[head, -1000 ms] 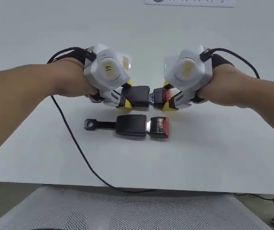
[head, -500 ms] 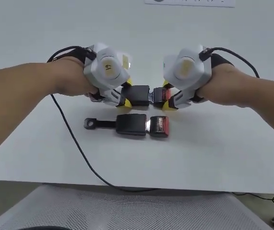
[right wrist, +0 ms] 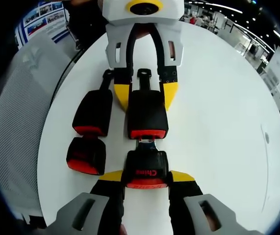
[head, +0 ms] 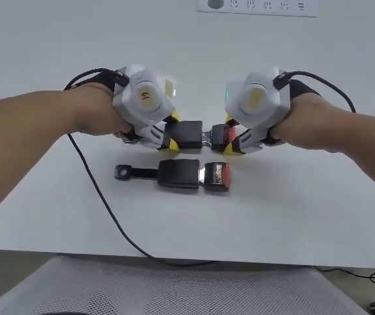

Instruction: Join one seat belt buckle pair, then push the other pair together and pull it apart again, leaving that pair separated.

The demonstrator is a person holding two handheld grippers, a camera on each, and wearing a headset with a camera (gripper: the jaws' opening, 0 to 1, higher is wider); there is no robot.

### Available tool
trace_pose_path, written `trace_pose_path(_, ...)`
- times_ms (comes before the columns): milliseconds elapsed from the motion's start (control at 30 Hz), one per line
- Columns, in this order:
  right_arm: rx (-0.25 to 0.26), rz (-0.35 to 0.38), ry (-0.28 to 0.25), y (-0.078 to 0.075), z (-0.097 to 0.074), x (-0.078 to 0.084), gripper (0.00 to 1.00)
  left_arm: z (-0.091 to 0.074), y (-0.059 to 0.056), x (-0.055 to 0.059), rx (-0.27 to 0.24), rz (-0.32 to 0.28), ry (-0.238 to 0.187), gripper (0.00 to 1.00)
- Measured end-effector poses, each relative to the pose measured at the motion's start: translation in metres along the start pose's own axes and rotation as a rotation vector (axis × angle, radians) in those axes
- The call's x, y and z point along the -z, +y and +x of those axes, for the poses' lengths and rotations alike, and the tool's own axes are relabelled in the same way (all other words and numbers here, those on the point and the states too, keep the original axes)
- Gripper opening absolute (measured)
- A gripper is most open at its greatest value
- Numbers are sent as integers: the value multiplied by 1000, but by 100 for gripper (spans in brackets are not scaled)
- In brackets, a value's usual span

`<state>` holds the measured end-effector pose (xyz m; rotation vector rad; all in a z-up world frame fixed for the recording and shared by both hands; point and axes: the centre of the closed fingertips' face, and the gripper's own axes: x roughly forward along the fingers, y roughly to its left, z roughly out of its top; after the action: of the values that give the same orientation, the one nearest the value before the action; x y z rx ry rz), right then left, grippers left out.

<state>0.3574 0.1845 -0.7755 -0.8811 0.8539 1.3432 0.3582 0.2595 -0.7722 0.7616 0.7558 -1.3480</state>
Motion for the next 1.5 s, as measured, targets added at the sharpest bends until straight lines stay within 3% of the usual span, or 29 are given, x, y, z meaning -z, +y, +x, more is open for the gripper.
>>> trace_pose_path(500, 7, 35, -62, 0, -1, 14, 32, 1, 0, 1, -4, 16, 3, 32)
trace_pose_path(867, 20, 49, -26, 3, -15, 43, 32, 1, 1, 1, 3, 10, -13, 33)
trace_pose_path(1167, 29, 79, 13, 3, -34, 78, 32, 2, 2, 1, 7, 10, -7, 33)
trace_pose_path(1500, 18, 90, 42, 2, -42, 94, 32, 1, 0, -1, -1, 7, -7, 33)
